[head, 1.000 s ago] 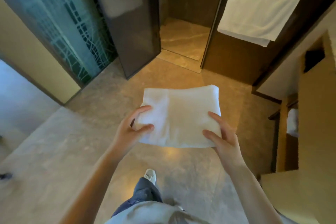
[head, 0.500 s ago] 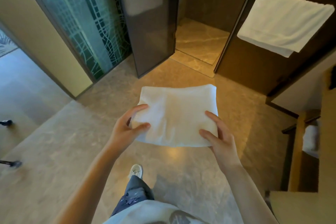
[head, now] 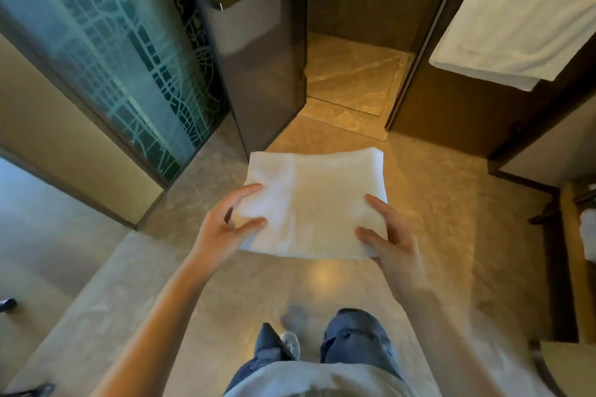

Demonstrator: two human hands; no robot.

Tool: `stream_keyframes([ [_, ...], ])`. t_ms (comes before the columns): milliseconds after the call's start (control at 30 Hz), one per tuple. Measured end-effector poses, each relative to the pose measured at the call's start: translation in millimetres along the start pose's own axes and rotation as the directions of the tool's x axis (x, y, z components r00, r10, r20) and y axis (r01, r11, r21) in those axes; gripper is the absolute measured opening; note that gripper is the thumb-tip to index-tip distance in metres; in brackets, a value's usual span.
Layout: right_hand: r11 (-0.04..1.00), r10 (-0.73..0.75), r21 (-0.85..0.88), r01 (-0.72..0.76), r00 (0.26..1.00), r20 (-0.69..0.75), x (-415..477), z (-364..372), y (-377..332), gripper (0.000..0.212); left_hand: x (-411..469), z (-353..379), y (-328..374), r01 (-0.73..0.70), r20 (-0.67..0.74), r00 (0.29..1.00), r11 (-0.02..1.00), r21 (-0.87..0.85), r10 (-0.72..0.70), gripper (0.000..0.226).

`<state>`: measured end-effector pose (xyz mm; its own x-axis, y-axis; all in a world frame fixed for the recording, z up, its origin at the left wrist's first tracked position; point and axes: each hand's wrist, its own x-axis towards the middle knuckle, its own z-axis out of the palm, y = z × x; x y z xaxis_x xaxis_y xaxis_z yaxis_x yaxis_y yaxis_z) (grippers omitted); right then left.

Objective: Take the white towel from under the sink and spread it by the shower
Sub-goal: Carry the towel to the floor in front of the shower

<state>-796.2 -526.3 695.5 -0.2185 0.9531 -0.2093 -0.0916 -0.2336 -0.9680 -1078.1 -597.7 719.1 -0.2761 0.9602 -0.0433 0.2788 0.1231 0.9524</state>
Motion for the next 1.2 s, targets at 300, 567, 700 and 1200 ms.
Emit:
stream_keyframes([
  [300, 0.997, 0.027, -0.07, -0.033, 0.996, -0.087, 105, 33, -11, 0.054, 120, -18, -24, 0.053, 0.076, 0.996, 0.997, -0.061, -0.048, 0.052],
  [567, 0.995, 0.055, -0.076, -0.058, 0.998, -0.04, 250, 43, -39, 0.051, 258, -16, -6, 0.101, 0.065, 0.994, 0.987, -0.123, -0.093, 0.048],
  [700, 0.994, 0.053, -0.097, -0.059, 0.997, -0.063, 314, 47, -57, 0.05, 327, -19, 3, 0.118, 0.07, 0.991, 0.986, -0.121, -0.11, 0.049],
  [1200, 0.991, 0.113, -0.032, -0.129, 0.946, -0.303, 475, 66, -52, 0.052, 559, 3, -39, 0.153, 0.298, 0.945, 0.987, -0.044, -0.133, 0.053],
])
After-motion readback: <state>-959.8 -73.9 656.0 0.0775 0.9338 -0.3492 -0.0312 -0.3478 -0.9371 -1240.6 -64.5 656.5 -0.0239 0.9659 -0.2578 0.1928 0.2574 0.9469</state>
